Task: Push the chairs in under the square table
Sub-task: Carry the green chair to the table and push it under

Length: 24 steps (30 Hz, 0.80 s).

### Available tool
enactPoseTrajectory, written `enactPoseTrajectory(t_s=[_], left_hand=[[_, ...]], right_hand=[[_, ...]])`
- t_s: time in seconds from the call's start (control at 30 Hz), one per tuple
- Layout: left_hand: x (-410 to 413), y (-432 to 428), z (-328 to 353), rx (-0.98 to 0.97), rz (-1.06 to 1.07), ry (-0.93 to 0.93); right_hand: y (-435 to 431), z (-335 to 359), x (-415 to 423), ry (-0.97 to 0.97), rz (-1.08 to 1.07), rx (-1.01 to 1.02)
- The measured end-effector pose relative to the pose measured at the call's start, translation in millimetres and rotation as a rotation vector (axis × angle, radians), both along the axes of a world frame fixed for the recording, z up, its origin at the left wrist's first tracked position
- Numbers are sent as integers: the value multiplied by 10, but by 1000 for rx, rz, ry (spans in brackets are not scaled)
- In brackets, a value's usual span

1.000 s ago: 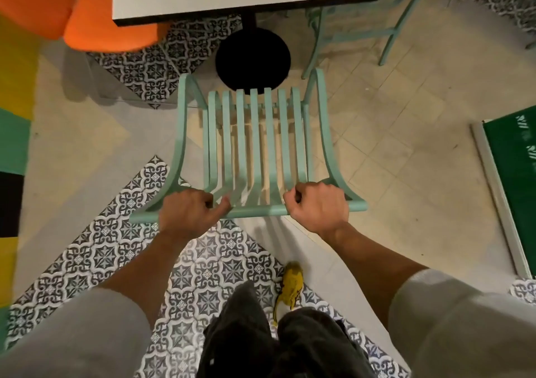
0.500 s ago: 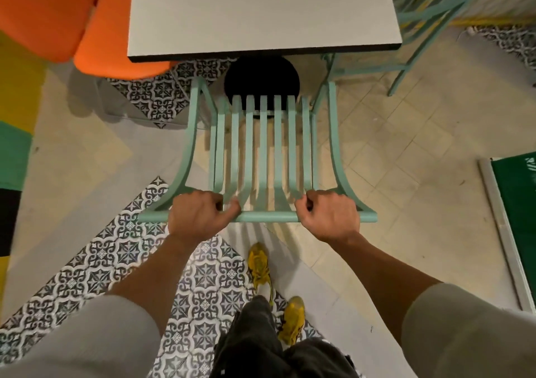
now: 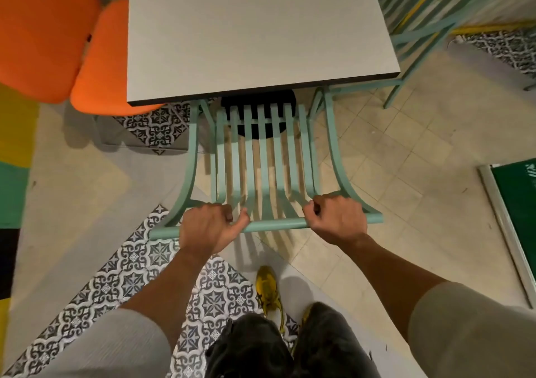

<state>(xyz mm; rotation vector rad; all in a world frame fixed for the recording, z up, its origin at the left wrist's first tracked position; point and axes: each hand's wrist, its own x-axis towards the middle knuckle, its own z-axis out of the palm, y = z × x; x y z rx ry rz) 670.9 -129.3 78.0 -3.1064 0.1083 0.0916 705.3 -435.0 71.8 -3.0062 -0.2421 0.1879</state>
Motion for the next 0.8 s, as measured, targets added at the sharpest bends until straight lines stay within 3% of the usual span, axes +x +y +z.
enactPoseTrajectory(t_s=[0.43, 0.6, 0.8], left_hand=[[690, -5, -11, -44, 38, 23], [968, -46, -34, 28, 21, 112], [1187, -155, -11, -14, 122, 123]], right_hand=[[57, 65, 720, 31, -32, -27], [-6, 110, 954, -123, 50, -24], [-99, 175, 1242, -103, 111, -67]])
